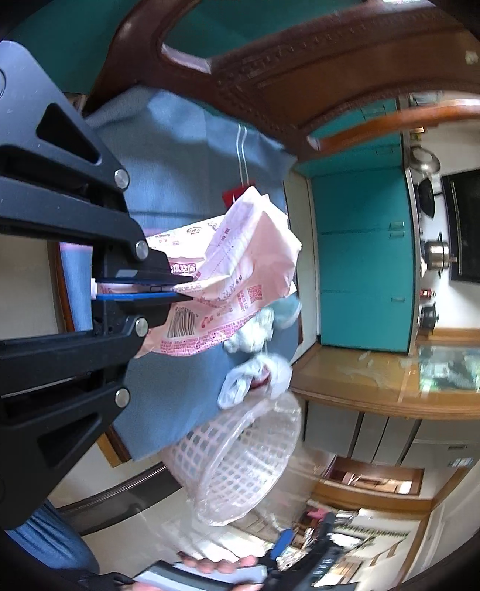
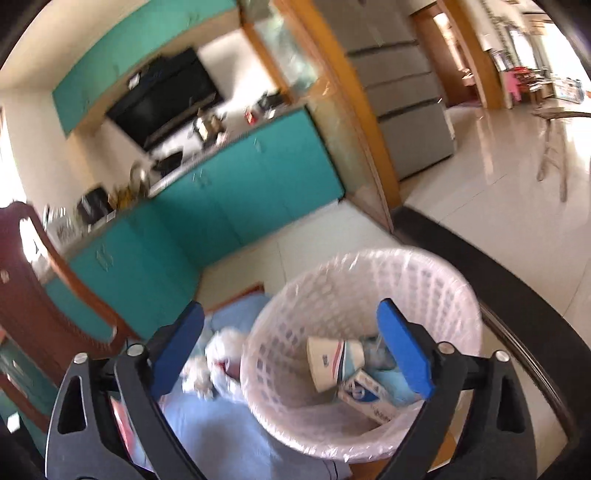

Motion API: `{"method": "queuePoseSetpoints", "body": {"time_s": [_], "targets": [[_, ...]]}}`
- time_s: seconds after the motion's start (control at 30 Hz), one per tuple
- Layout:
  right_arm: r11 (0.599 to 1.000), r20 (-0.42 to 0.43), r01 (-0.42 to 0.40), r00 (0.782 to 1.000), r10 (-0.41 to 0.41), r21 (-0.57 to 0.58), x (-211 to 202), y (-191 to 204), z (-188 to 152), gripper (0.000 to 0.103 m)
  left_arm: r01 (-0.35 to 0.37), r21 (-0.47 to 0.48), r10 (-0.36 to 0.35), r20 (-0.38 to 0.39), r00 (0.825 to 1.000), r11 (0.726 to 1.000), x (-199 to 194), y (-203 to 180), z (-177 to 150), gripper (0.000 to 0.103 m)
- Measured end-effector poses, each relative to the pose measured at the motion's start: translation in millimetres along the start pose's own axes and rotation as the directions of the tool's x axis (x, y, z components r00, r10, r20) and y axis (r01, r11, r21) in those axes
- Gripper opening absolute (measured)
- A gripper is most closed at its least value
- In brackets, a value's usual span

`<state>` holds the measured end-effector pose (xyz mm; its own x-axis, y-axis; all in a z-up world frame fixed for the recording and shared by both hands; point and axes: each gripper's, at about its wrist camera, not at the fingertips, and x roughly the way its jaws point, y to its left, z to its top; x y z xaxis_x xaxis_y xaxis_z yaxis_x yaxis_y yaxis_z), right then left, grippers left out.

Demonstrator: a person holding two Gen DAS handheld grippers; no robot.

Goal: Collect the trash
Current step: 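Carry the blue cloth over the basket and open the right tool, then carry the pink bag over the basket and open the left tool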

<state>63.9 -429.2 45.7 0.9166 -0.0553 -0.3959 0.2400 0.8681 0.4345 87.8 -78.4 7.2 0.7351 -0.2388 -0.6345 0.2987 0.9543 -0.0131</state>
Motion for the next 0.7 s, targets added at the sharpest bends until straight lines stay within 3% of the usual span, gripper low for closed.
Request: {"method": "queuePoseSetpoints", "body": {"time_s": [0.2,0.33,0.37,0.4,0.43,0.47,0.57,0.63,0.7], "targets": [[0.994,0.100,0.010,0.995,-0.020,0.105,-14,-14,9,0.095,0.111,0.106,-0.113,0.011,0.994,0.988,14,-73,31,0.004],[0.984,0.192,0.022,0.980,-0.056,0.176,-27,-26,16,0.095,0.227,0.183,-0.237,0.034,0.971,0.957,32,-149,73,0.007],[0.980,0.214,0.025,0.974,-0.068,0.200,-32,-31,17,0.095,0.260,0.198,-0.272,0.035,0.962,0.945,41,-169,83,0.014],[0.975,0.235,0.026,0.969,-0.079,0.219,-35,-36,19,0.095,0.277,0.213,-0.288,0.023,0.957,0.937,51,-184,89,0.028],[0.972,0.252,0.030,0.964,-0.090,0.233,-38,-40,20,0.095,0.278,0.221,-0.286,0.006,0.958,0.935,63,-196,92,0.073],[0.970,0.256,0.036,0.962,-0.099,0.240,-38,-43,21,0.095,0.254,0.219,-0.260,-0.001,0.966,0.942,76,-204,91,0.090],[0.972,0.221,0.034,0.971,-0.087,0.234,-31,-45,21,0.095,0.203,0.185,-0.203,-0.019,0.979,0.961,86,-198,75,0.090],[0.981,0.172,0.031,0.983,-0.064,0.189,-22,-38,21,0.095,0.213,0.160,-0.215,-0.007,0.977,0.964,77,-181,65,0.090],[0.990,0.127,0.024,0.991,-0.042,0.139,-15,-27,18,0.095,0.178,0.160,-0.183,0.020,0.983,0.971,59,-154,52,0.090]]}}
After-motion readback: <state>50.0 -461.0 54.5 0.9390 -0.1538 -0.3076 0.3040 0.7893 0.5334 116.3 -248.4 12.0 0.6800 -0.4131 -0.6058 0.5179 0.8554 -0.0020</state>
